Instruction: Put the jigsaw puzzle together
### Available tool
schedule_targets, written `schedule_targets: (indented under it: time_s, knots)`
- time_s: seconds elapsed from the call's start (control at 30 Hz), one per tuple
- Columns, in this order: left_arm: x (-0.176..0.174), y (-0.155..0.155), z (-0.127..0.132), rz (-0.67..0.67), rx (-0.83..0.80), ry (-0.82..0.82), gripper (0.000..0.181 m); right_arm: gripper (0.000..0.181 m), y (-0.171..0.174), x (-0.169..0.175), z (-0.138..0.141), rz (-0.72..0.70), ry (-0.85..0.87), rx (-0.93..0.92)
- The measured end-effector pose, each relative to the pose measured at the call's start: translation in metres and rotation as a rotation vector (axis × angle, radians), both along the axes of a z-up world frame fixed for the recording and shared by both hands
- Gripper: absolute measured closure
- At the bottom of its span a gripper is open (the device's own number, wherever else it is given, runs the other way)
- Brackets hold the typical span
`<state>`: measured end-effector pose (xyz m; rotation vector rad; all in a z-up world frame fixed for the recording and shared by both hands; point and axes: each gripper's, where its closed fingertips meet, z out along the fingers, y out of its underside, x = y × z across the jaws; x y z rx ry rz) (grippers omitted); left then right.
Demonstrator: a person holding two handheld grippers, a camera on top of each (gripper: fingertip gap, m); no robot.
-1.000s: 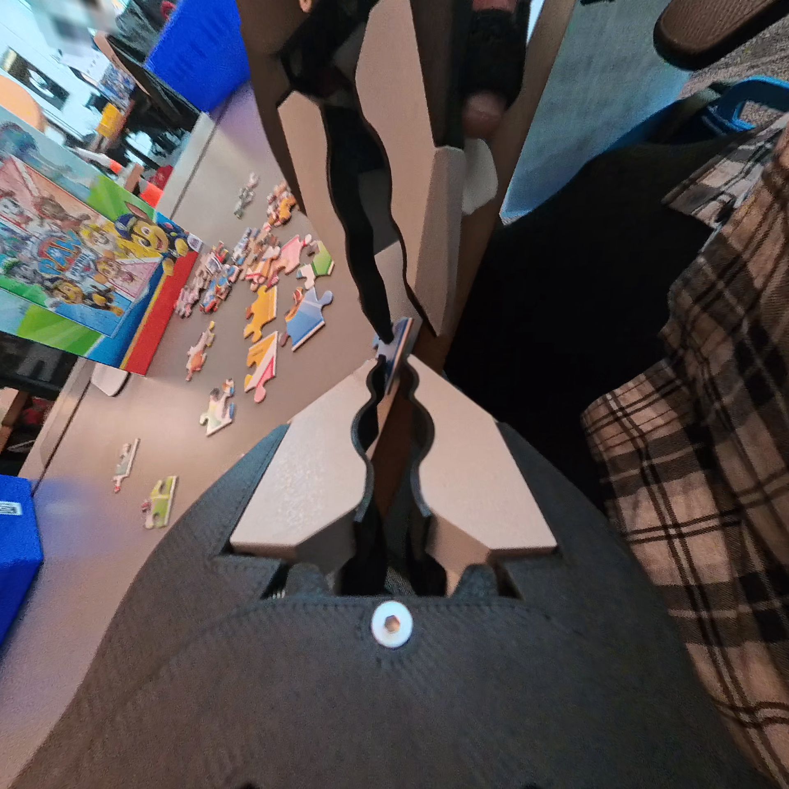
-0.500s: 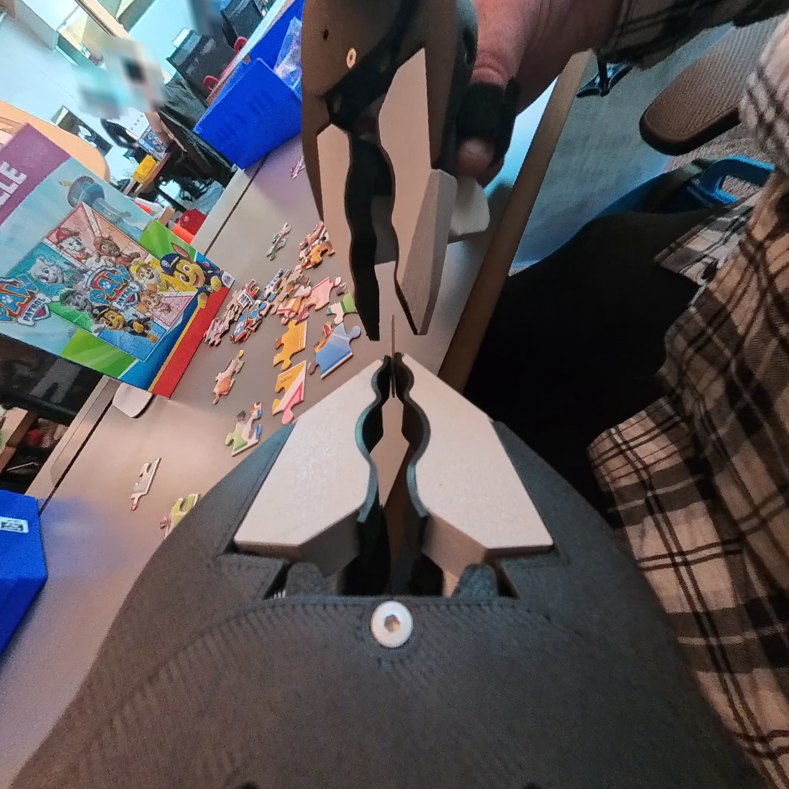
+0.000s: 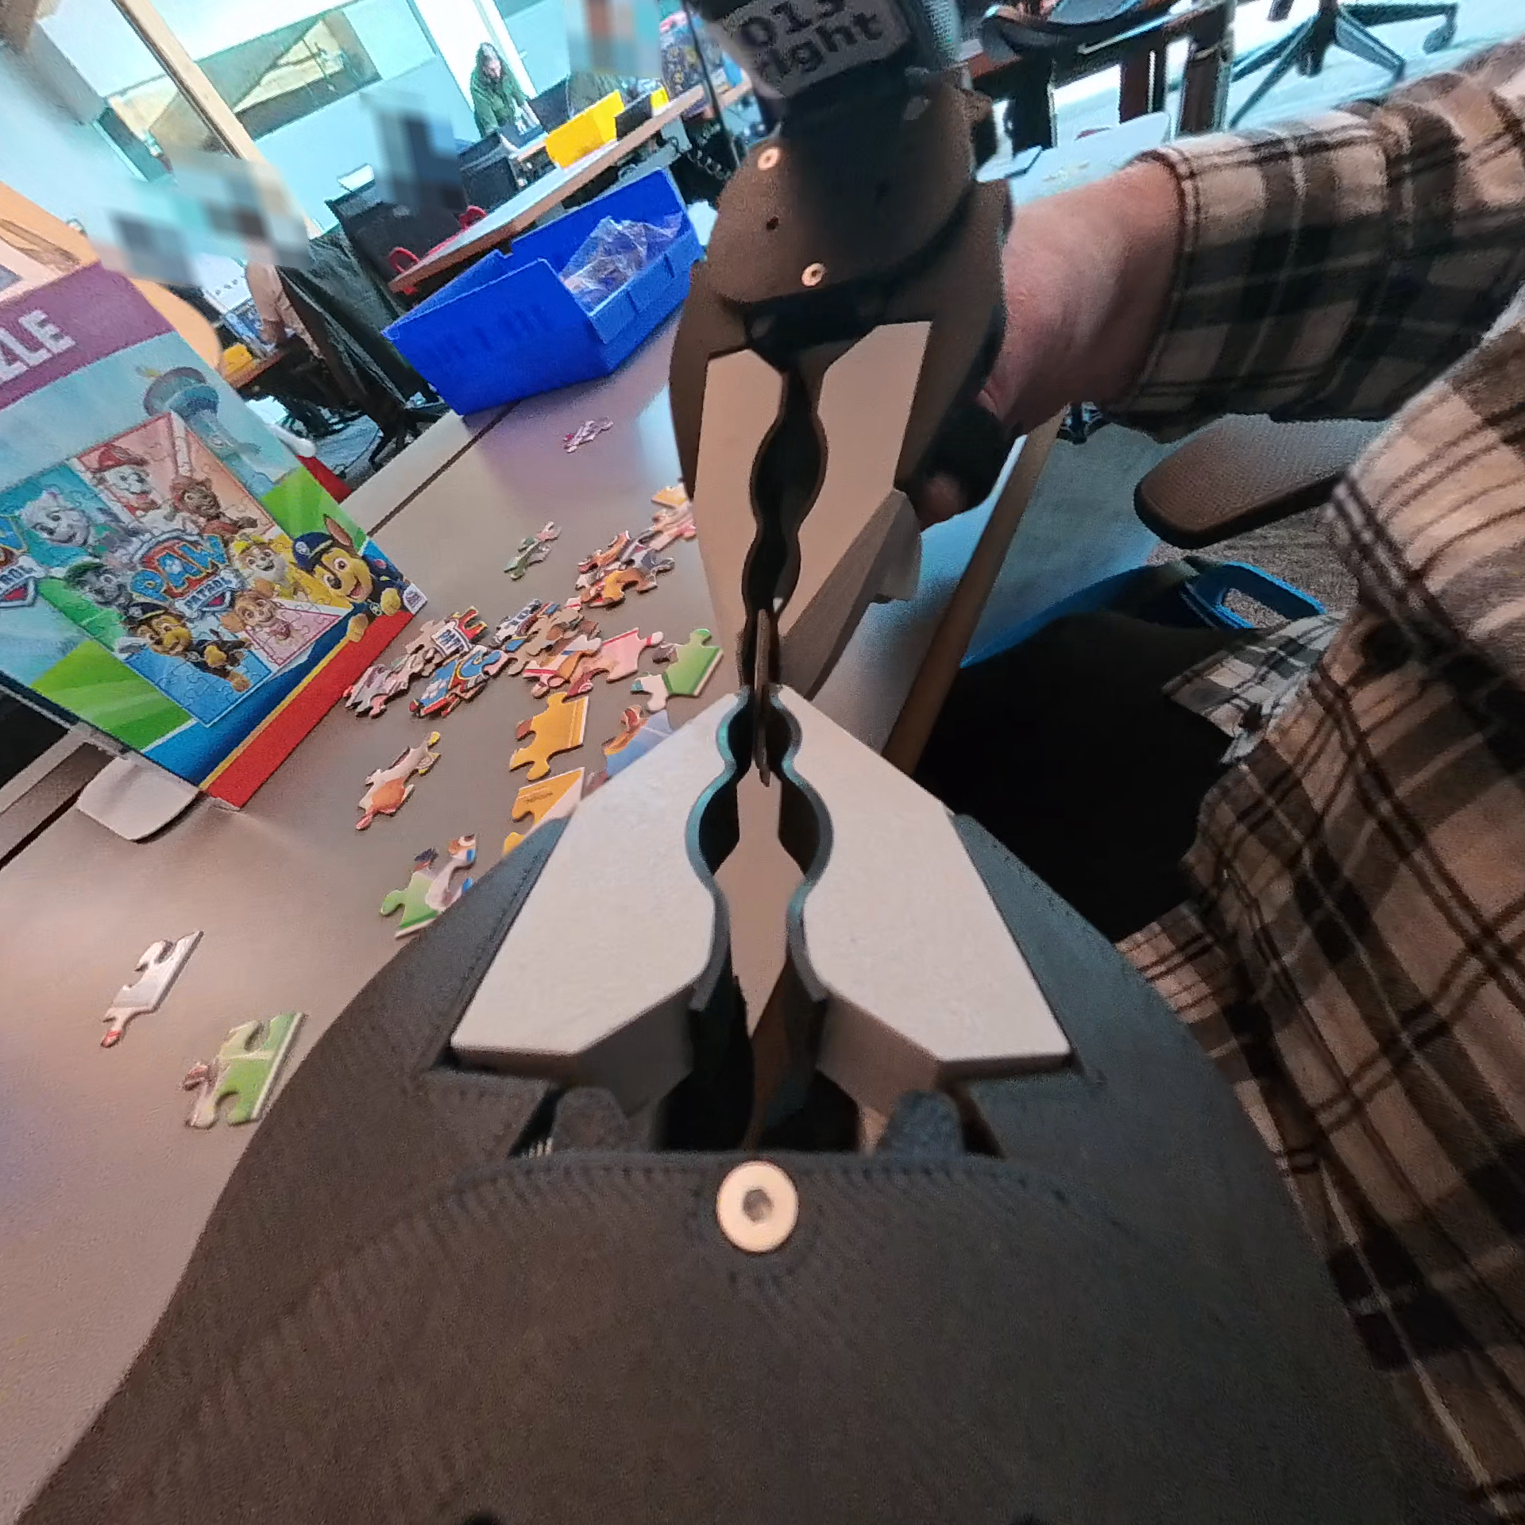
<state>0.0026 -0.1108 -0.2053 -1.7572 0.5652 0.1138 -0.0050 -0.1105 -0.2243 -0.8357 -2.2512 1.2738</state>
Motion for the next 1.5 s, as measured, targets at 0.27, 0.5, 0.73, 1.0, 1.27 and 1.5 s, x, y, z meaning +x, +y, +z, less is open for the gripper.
schedule_targets:
  time_s: [0.27,0.5,0.73,1.0,1.27,1.5]
  knots:
    - [-0.03,0.0,-0.01,0.155,-0.097,-0.027,0.162,0.181,0.018,-0.007,0.0,-0.085,0.038,0.07]
    - [-0.064,-0.027,-0.046,0.293,-0.286,-0.011,0.173,0.181,0.031,-0.01,-0.01,-0.125,0.027,0.102]
    - [-0.087,-0.046,-0.067,0.335,-0.412,0.003,0.177,0.181,0.031,-0.011,-0.012,-0.128,0.026,0.097]
    - [-0.08,-0.039,-0.063,0.291,-0.413,-0.103,0.178,0.181,0.037,-0.012,-0.014,-0.146,0.027,0.101]
    - [-0.107,-0.052,-0.067,0.359,-0.484,-0.17,0.181,0.181,0.039,-0.013,-0.018,-0.149,0.023,0.104]
    - [-0.142,-0.061,-0.061,0.495,-0.467,-0.163,0.17,0.181,0.04,-0.013,-0.02,-0.151,0.021,0.108]
